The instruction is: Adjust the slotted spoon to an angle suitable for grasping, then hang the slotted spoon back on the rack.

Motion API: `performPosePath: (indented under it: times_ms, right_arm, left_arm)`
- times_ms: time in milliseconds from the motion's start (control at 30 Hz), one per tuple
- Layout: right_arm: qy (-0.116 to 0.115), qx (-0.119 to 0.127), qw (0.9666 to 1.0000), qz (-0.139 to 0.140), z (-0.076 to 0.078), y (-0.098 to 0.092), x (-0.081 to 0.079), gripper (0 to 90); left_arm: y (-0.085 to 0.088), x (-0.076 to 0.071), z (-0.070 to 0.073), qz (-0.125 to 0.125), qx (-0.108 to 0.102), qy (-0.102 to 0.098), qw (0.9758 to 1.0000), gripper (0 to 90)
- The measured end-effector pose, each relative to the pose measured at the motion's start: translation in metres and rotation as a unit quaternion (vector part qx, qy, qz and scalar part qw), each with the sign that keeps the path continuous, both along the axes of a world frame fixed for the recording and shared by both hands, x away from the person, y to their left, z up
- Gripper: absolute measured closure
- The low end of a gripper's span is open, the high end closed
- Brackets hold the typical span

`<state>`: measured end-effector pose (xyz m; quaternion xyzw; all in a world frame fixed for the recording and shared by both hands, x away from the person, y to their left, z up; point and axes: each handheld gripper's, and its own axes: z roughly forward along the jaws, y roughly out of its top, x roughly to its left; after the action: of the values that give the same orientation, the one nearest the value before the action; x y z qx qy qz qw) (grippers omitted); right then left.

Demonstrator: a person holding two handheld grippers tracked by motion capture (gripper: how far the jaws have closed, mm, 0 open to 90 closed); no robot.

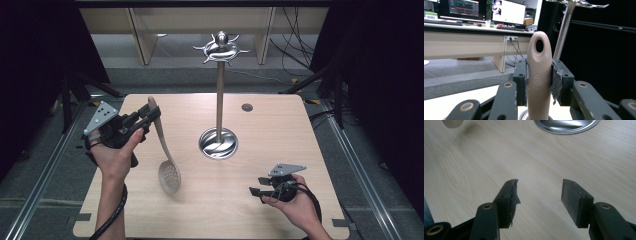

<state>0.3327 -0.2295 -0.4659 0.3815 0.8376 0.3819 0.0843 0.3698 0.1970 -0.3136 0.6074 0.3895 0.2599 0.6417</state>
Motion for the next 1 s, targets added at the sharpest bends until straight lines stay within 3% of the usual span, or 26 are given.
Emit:
performPosePath:
  times_ms: [533, 767, 833, 900, 1000]
  right_arm:
    - [0.006, 0.011, 0.9999, -0.002, 0.001, 0.000, -0.001, 47.2]
    - [-0.017, 0.010, 0.9998, 0.000, 0.002, 0.000, -0.001, 47.5]
    - [-0.006, 0.007, 0.9999, -0.006, 0.004, 0.002, -0.004, 47.5]
    - [-0.019, 0.002, 0.9998, -0.002, 0.005, 0.002, -0.004, 47.5]
    - [-0.019, 0.002, 0.9998, -0.005, 0.006, 0.002, -0.005, 47.5]
  left_arm:
    - [-0.020, 0.001, 0.009, -0.015, 0.012, -0.021, 0.9996, 67.2]
    - [-0.031, 0.003, 0.014, -0.020, 0.020, -0.028, 0.9992, 67.2]
    - [-0.033, 0.004, 0.018, -0.021, 0.022, -0.029, 0.9991, 67.2]
    - [-0.035, 0.004, 0.020, -0.022, 0.022, -0.030, 0.9991, 67.2]
    - [-0.039, 0.003, 0.024, -0.025, 0.021, -0.035, 0.9988, 67.2]
